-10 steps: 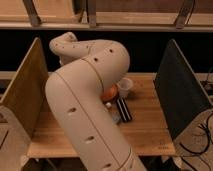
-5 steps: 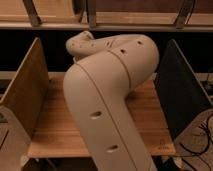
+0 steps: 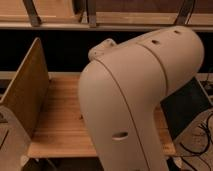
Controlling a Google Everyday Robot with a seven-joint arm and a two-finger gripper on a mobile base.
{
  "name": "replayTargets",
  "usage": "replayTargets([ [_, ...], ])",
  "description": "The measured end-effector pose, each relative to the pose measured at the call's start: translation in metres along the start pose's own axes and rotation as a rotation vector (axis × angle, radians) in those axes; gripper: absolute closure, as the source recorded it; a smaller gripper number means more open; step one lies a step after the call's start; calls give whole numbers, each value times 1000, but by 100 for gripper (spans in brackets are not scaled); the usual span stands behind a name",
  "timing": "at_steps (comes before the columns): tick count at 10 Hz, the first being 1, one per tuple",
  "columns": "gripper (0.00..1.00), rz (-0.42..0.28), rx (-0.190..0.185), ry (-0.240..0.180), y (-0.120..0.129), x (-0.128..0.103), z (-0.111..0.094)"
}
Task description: Place the eraser in the ceramic cup
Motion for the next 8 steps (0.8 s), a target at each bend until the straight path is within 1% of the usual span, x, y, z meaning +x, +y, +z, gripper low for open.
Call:
replayTargets([
  [1, 20, 71, 14, 6, -13, 11, -2],
  [2, 20, 108, 22, 9, -18, 17, -3],
  [4, 20, 125, 25, 13, -20, 19, -3],
  [5, 20, 127, 30, 30, -13, 17, 4],
  [6, 20, 137, 35, 48, -14, 20, 9],
  [7, 20, 188, 56, 81, -31, 32, 13],
  [8, 20, 230, 68, 96, -45, 40, 14],
])
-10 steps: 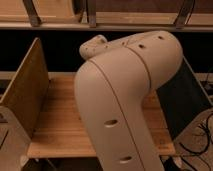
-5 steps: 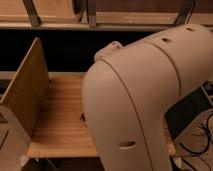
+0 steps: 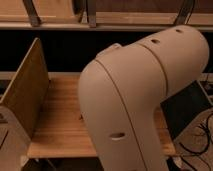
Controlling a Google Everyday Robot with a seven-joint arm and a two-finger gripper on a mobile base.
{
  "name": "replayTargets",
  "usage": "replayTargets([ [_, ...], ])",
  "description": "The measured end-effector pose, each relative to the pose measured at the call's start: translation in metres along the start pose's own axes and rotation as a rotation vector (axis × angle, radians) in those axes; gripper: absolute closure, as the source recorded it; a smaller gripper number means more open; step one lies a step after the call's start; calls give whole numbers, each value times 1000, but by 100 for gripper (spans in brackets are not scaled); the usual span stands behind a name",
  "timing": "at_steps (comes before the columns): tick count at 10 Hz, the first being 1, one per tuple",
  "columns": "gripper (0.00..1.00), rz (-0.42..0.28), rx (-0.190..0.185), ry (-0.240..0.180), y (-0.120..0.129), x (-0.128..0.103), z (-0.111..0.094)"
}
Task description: Place the eraser in the ceramic cup
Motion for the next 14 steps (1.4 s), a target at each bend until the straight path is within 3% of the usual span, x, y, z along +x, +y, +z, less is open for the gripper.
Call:
replayTargets([
  [3, 20, 146, 19, 11, -50, 16, -3],
  [7, 20, 244, 6, -18, -85, 40, -7],
  [12, 20, 231, 3, -17, -79, 41, -5],
  [14, 20, 157, -18, 43, -45, 60, 15],
])
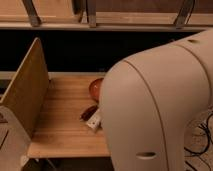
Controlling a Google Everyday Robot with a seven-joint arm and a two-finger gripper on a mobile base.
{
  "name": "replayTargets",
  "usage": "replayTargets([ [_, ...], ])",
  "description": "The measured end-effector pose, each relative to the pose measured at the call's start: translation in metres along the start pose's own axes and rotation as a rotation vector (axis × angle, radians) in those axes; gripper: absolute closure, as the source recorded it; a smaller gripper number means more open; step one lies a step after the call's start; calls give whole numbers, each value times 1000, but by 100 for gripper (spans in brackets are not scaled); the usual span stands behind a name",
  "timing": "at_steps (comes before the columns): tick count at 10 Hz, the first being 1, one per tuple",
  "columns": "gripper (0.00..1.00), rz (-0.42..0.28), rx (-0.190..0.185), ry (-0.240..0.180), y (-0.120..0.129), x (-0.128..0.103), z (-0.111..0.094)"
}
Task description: Place the eraser in the ceramic cup
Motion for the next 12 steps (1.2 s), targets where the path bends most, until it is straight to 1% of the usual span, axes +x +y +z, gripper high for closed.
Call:
replayTargets([
  [1, 20, -25, 8, 35, 4, 12, 11],
  [2, 20, -41, 19, 61, 4, 19, 21],
  [3, 20, -49, 33, 77, 3, 21, 30],
  [5, 20, -46, 62, 89, -6, 16, 43],
  [6, 20, -45, 66, 93, -9, 12, 50],
  [7, 20, -43, 60, 100, -10, 8, 58],
  [8, 20, -40, 44, 112, -9, 4, 68],
  [9, 20, -40, 24, 120, -8, 1, 75],
  [10, 20, -46, -7, 129, -5, -1, 83],
  [12, 20, -51, -42, 137, -5, -3, 89],
])
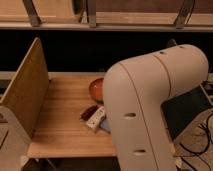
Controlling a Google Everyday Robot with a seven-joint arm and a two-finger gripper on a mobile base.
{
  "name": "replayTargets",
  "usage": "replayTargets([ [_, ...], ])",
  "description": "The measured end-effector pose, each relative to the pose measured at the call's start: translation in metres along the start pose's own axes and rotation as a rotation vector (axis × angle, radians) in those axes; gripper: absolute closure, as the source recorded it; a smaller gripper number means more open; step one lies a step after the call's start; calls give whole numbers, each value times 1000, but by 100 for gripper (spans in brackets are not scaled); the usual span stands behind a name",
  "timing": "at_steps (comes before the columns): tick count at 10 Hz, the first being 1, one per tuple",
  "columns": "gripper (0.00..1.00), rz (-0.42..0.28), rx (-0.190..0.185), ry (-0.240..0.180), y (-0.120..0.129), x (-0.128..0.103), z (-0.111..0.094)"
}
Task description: Place the eraser in the ceramic cup
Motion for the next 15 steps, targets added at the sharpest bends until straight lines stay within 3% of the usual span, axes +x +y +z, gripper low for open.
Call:
replayTargets([
  [3, 20, -5, 1, 0, 3, 0, 1],
  [6, 20, -42, 85, 62, -17, 9, 30],
  [8, 20, -60, 110, 86, -24, 8, 45],
  [12, 22, -78, 78, 83, -15, -2, 57],
  [15, 49, -80, 12, 66, -1, 0, 53],
])
